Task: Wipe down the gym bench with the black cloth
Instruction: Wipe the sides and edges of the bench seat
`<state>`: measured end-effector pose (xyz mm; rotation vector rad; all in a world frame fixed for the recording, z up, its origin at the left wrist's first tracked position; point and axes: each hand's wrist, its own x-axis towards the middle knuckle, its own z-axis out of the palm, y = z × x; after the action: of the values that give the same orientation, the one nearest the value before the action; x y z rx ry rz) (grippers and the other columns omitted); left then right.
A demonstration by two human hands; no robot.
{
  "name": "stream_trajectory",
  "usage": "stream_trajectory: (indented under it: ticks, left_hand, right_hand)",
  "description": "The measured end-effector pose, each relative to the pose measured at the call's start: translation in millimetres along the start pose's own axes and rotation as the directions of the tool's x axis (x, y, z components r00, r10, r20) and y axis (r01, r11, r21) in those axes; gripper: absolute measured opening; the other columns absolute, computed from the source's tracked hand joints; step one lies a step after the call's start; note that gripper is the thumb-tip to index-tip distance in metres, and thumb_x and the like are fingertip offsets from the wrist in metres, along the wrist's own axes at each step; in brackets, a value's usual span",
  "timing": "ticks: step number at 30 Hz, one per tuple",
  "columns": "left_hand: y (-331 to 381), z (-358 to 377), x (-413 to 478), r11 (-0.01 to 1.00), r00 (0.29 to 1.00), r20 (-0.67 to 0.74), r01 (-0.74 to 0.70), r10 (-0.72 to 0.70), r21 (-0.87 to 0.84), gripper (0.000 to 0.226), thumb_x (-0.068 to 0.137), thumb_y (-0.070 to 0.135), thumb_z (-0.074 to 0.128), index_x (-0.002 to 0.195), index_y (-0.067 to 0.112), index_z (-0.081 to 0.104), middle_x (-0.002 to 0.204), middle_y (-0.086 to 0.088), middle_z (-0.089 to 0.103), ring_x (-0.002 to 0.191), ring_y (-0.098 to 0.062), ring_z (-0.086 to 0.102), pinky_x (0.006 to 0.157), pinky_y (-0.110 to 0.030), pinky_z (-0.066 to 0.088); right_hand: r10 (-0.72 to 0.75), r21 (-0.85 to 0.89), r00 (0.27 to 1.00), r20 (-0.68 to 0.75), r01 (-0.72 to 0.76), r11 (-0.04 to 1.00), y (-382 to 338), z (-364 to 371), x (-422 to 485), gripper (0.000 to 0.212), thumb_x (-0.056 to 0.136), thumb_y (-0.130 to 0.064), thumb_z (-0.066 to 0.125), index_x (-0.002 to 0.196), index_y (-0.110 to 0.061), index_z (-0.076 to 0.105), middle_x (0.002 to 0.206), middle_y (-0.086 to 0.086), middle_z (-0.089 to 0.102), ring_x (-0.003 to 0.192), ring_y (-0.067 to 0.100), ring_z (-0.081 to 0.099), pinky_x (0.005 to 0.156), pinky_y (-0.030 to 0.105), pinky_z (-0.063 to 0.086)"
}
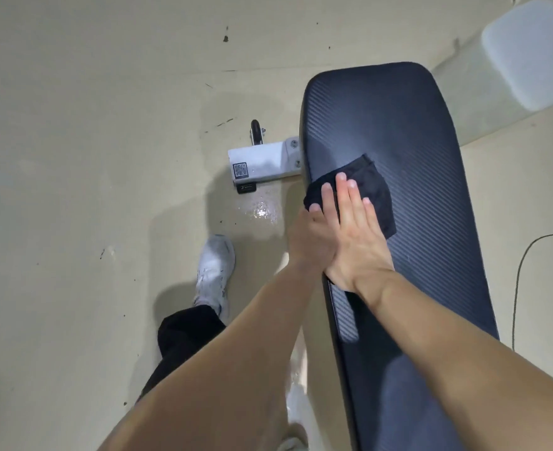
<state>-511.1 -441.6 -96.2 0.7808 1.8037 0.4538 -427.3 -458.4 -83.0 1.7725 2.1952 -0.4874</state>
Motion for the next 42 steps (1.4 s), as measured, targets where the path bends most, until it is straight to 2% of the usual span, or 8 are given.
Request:
stream_trajectory:
  ticks: [5,11,14,18,22,26,33,42]
  left_hand:
    - [59,-30,60,0.994,0.993,0.118,0.044,-0.032,-0.099,0.040,0.106,0.022,0.029,0.135,0.003,0.050,0.133,-0.014,0.057,0.122,-0.029,0.055,0.082,-0.024,0.039]
    - [119,-47,128,0.996,0.986,0.152,0.054,-0.064,0.069,0.032,0.105,0.029,0.027,0.103,0.010,0.053,0.082,0.002,0.055,0.088,-0.025,0.056,0.075,-0.030,0.033]
    - [137,-52,149,0.986,0.976,0.212,0.010,-0.046,0.167,0.033,0.105,0.031,0.026,0.100,0.012,0.053,0.092,-0.004,0.059,0.092,-0.026,0.055,0.079,-0.032,0.036]
    - [169,-50,171,0.936,0.964,0.244,-0.177,0.104,0.304,0.033,0.104,0.027,0.026,0.095,0.010,0.052,0.095,-0.010,0.061,0.101,-0.034,0.059,0.077,-0.034,0.035]
    - [224,-30,183,0.814,0.882,0.459,-0.341,0.105,0.470,0.037,0.105,0.018,0.028,0.114,0.001,0.059,0.119,-0.015,0.061,0.112,-0.032,0.056,0.089,-0.035,0.041]
    - [249,3,193,0.726,0.814,0.580,-0.409,0.017,0.553,0.030,0.098,0.010,0.044,0.123,-0.002,0.056,0.124,-0.017,0.060,0.103,-0.029,0.058,0.078,-0.029,0.039]
    - [276,34,195,0.816,0.749,0.663,-0.388,0.006,0.430,0.037,0.104,0.019,0.037,0.128,0.000,0.059,0.133,-0.017,0.059,0.122,-0.031,0.054,0.093,-0.031,0.041]
    - [211,-61,210,0.763,0.834,0.551,-0.367,0.017,0.533,0.036,0.104,0.019,0.033,0.113,-0.001,0.062,0.119,-0.023,0.062,0.112,-0.036,0.058,0.086,-0.034,0.042]
  right_hand:
    - [0.019,-0.113,0.999,0.035,-0.015,0.994,-1,-28,82,0.082,0.094,-0.033,0.034,0.155,-0.012,-0.015,0.158,0.012,-0.033,0.147,0.027,-0.029,0.121,0.042,-0.009]
    - [0.162,-0.044,0.986,0.031,-0.160,0.986,-10,-62,150,0.083,0.094,-0.033,0.029,0.150,-0.011,-0.029,0.154,0.010,-0.041,0.144,0.026,-0.036,0.121,0.043,-0.011]
    - [0.202,0.006,0.977,0.061,-0.203,0.979,-10,-80,170,0.076,0.095,-0.029,0.020,0.147,-0.012,-0.033,0.155,0.008,-0.040,0.144,0.024,-0.035,0.121,0.042,-0.012]
    - [0.193,0.020,0.978,0.075,-0.195,0.981,12,-101,203,0.072,0.094,-0.032,0.026,0.156,-0.011,-0.003,0.164,0.006,-0.002,0.151,0.024,-0.012,0.122,0.041,-0.006]
    - [0.208,-0.073,0.977,0.046,-0.204,0.976,59,-118,225,0.054,0.090,-0.033,0.034,0.138,-0.011,0.038,0.137,0.008,0.046,0.136,0.026,0.033,0.121,0.039,0.008]
    - [0.224,-0.055,0.974,0.042,-0.222,0.974,99,-128,227,0.048,0.098,-0.037,0.025,0.131,-0.011,0.048,0.133,0.008,0.054,0.129,0.026,0.043,0.115,0.036,0.021]
    - [0.442,0.300,0.891,0.109,-0.453,0.840,151,-127,226,0.039,0.093,-0.055,0.040,0.103,-0.020,0.053,0.114,0.007,0.063,0.100,0.029,0.055,0.076,0.035,0.037]
    - [0.027,-0.008,0.995,0.097,-0.027,1.000,61,-134,249,0.047,0.092,-0.053,0.034,0.094,-0.018,0.066,0.103,0.008,0.069,0.099,0.030,0.061,0.083,0.038,0.039]
